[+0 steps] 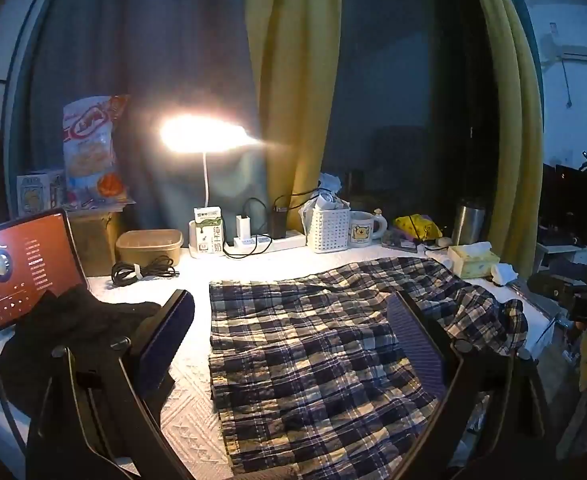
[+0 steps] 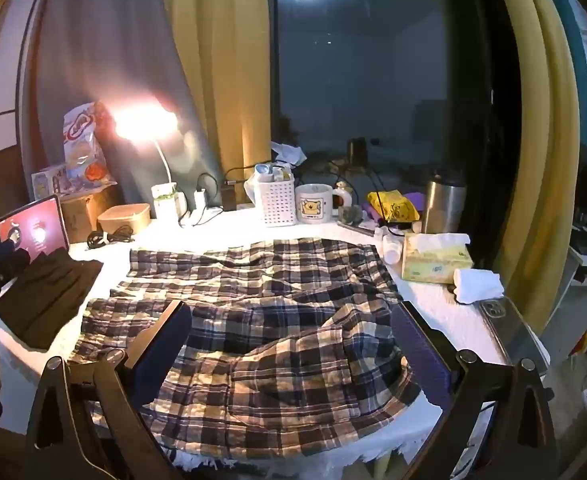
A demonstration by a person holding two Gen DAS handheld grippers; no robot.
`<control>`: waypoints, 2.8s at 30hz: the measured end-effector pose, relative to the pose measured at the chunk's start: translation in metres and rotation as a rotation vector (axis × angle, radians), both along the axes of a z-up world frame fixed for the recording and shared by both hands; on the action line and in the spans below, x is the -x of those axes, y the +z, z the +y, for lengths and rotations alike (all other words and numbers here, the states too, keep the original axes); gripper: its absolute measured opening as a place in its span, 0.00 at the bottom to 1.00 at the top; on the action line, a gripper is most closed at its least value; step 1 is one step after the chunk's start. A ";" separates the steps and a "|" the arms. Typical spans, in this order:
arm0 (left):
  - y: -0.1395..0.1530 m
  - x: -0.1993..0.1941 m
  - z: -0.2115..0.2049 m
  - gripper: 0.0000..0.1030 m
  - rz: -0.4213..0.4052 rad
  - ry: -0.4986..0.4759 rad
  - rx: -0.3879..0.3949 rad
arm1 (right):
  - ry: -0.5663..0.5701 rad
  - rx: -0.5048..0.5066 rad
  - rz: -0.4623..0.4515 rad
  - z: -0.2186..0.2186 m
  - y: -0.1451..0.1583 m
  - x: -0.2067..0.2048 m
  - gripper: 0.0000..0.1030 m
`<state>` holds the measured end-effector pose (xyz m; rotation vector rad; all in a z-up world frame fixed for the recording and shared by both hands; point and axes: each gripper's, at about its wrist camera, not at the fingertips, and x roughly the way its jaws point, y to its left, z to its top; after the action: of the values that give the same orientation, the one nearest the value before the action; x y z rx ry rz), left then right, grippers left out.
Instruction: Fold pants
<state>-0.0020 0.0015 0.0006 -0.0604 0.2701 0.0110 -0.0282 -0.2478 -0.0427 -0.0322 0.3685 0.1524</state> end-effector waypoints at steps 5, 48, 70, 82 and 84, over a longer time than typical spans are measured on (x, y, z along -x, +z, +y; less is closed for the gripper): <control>0.003 0.001 -0.002 0.94 0.034 -0.026 0.007 | -0.006 0.006 -0.011 0.003 0.000 0.002 0.98; 0.007 0.003 -0.007 0.94 0.028 -0.007 -0.019 | -0.006 -0.009 -0.005 0.000 0.003 0.006 0.98; 0.005 0.004 -0.009 0.94 0.031 -0.004 -0.021 | -0.005 -0.006 -0.005 0.001 0.004 0.005 0.98; 0.006 0.005 -0.008 0.94 0.030 -0.007 -0.020 | -0.005 -0.005 -0.004 0.002 0.004 0.004 0.98; 0.006 0.005 -0.008 0.94 0.030 -0.006 -0.020 | -0.006 -0.006 -0.004 0.003 0.004 0.004 0.98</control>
<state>-0.0066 -0.0066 0.0067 -0.0396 0.3002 0.0086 -0.0326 -0.2447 -0.0385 -0.0253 0.3645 0.1471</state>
